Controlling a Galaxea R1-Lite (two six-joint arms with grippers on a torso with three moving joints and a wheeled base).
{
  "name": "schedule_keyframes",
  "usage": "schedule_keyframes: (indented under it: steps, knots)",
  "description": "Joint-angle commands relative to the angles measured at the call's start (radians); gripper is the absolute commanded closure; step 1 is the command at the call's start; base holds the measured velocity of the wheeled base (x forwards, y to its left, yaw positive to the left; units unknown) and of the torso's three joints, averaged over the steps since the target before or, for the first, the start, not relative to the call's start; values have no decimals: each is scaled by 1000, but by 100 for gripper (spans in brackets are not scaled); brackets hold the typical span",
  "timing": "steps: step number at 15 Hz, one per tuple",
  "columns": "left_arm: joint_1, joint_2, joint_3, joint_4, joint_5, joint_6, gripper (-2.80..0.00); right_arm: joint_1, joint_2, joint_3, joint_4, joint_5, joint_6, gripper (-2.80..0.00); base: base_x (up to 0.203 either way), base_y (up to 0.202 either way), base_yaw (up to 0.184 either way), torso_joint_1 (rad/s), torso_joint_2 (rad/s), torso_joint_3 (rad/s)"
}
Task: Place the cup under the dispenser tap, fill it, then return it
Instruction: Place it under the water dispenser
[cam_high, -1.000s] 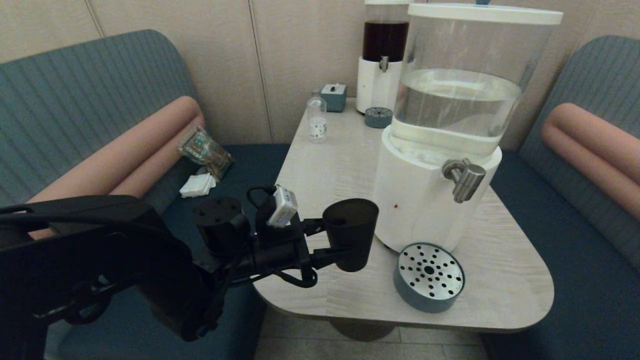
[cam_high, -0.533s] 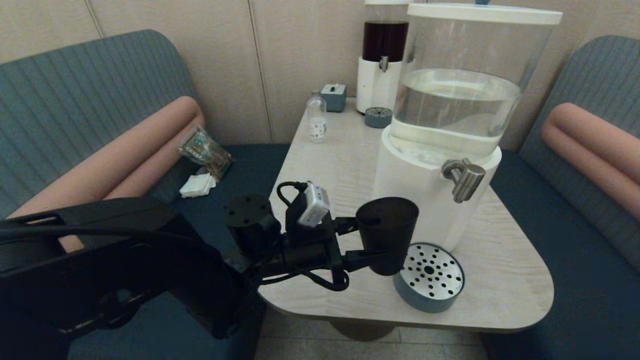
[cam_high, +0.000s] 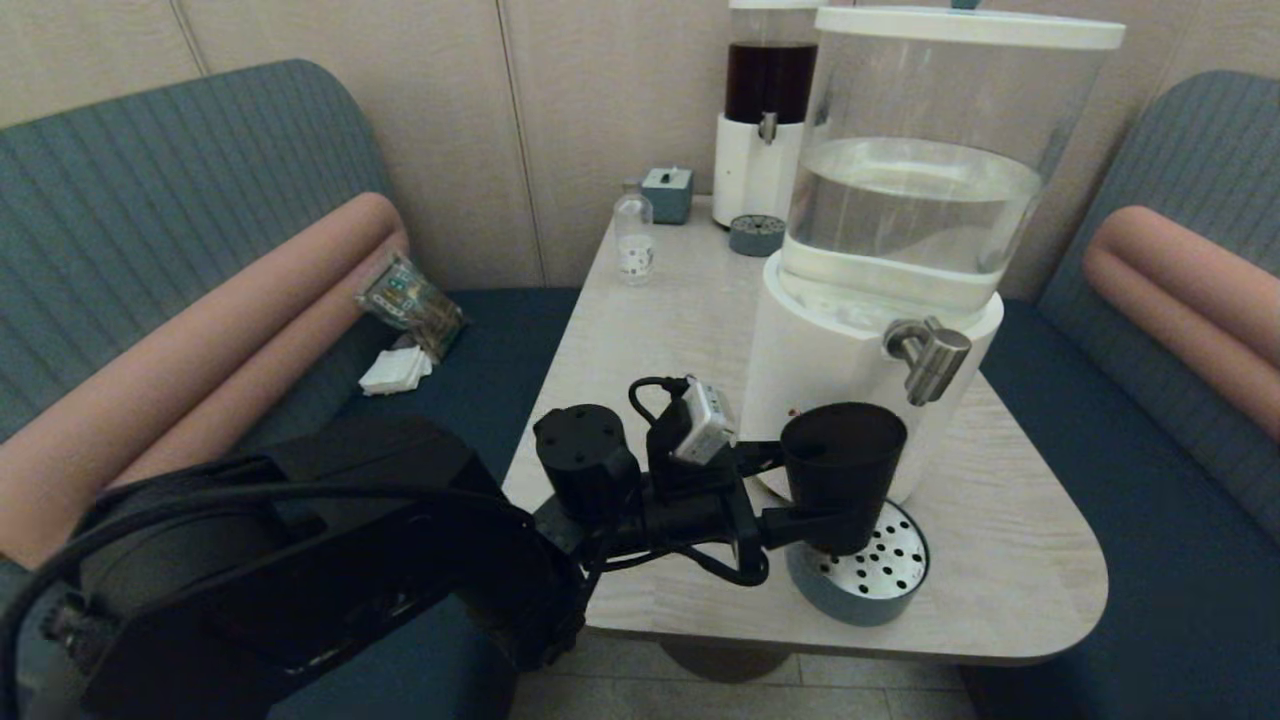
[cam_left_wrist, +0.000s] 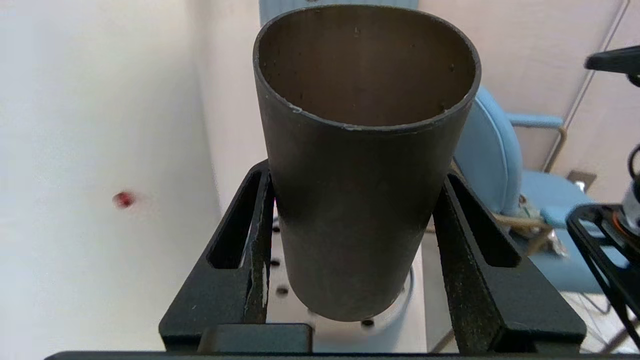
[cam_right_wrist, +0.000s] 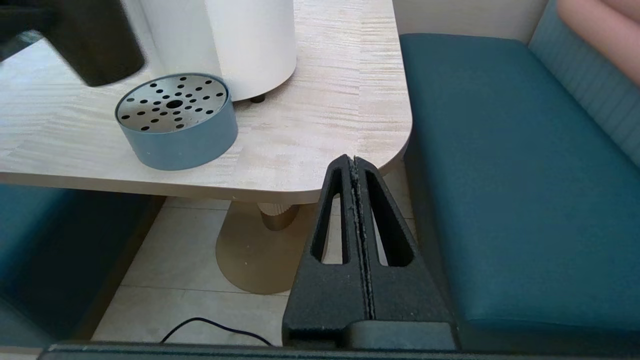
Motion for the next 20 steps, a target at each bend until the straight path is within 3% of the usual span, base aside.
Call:
schedule_keyframes:
  steps: [1,9,17,18,20]
  knots:
    - [-15,53,-36,-8,2,-2,0,0,0,15,-1,0,0,0,0,0,0,0,0,0]
    - [-17,184,-188,-8,8,-5,0,1,0,15,1,0,0,0,0,0,0,0,0,0]
    - [-17,204,-216,-8,32,-6,0,-1,0,15,-1,0,0,0,0,0,0,0,0,0]
    - [-17,205,-220,-8,34,-6,-280,0,0,14,-1,0,0,0,0,0,0,0,0,0]
    - [-17,207,-225,-8,35,-6,-280,-1,0,15,-1,0,0,0,0,0,0,0,0,0]
